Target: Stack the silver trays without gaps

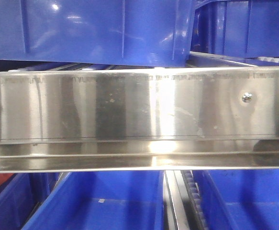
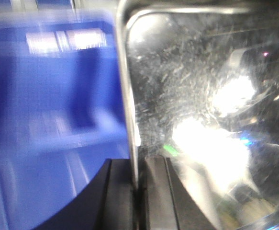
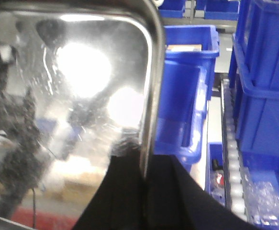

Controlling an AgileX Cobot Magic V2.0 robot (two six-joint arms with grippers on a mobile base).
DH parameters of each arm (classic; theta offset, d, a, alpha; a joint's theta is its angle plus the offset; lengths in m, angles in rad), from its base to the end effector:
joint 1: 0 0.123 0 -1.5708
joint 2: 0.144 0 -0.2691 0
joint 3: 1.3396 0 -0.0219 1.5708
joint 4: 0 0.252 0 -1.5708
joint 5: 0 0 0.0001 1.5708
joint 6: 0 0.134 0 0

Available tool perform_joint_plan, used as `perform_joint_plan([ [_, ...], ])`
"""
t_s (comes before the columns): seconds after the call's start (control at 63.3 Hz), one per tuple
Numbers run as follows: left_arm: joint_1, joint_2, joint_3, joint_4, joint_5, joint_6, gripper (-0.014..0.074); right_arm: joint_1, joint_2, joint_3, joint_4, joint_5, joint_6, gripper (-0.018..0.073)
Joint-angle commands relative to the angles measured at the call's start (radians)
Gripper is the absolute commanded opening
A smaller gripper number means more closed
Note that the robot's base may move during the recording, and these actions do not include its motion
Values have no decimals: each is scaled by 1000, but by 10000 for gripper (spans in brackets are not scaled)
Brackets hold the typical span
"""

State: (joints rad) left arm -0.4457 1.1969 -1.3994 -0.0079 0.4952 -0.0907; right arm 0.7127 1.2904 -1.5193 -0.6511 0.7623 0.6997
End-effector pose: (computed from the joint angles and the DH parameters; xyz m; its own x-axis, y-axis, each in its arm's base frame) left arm 0.2751 -0.1320 0.4506 -0.2256 -0.0003 -0.9742 0.4144 0.9050 -0.0962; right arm 0.2721 0.1609 0.4488 -0.3003 -0.0257 -0.9535 -0.2407 0.9693 0.0497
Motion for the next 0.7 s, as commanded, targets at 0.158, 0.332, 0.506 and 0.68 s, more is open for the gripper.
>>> perform_joint_plan([
  [0.158,-14,-26,-13,-31,-102,1,-17,8,1,-7,-7,-125,-13,-69],
  [0.332,-14,-26,-13,-31,-102,1,-17,8,1,-7,-7,-125,-13,-69],
  [0.506,-14,-26,-13,-31,-102,1,-17,8,1,-7,-7,-135,-13,-69],
  [0.68,-14,-26,-13,-31,-102,1,-17,8,1,-7,-7,-158,-13,-69],
])
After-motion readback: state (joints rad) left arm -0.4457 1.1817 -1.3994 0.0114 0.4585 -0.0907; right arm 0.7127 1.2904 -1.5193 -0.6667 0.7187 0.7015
